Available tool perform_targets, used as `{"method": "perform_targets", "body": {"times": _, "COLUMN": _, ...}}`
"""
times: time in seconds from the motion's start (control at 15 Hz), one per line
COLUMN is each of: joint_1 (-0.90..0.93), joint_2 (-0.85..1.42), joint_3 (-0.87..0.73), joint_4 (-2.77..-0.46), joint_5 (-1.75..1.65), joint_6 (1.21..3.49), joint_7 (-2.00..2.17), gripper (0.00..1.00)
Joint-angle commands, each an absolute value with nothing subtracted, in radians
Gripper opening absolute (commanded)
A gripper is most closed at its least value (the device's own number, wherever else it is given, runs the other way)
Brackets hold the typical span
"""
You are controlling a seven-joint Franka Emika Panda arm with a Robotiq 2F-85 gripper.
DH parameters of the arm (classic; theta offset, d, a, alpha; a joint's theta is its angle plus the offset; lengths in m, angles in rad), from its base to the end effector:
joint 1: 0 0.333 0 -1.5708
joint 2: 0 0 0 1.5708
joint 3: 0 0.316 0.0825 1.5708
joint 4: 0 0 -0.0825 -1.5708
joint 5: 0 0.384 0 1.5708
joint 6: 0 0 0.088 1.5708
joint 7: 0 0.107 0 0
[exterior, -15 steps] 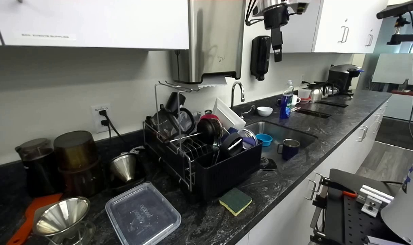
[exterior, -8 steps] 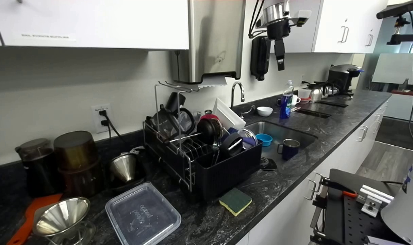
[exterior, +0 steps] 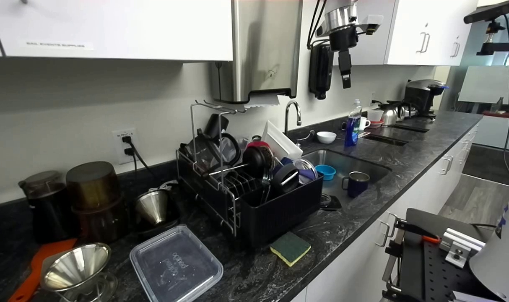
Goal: Take the blue mug from the sink and put it on the dish rack
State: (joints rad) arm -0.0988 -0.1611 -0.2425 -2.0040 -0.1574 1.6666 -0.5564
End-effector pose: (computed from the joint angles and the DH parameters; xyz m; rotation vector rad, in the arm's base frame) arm 0.4566 -0.1842 0.5118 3.0725 0.3875 -0.3304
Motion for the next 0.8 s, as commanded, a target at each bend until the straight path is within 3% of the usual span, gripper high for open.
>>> {"method": "perform_targets", "body": {"times": 0.0, "joint_1": -0.113, "joint_2": -0.160, "joint_3": -0.229, "joint_4": -2.001, "joint_5": -0.155, "joint_6": 1.664, "joint_7": -0.559, "gripper": 1.00}}
{"method": "perform_targets", "body": {"times": 0.73, "joint_1": -0.114, "joint_2": -0.101, "joint_3": -0.222, "joint_4": -2.034, "joint_5": -0.160, "joint_6": 1.829, "joint_7": -0.613, "gripper": 1.00}}
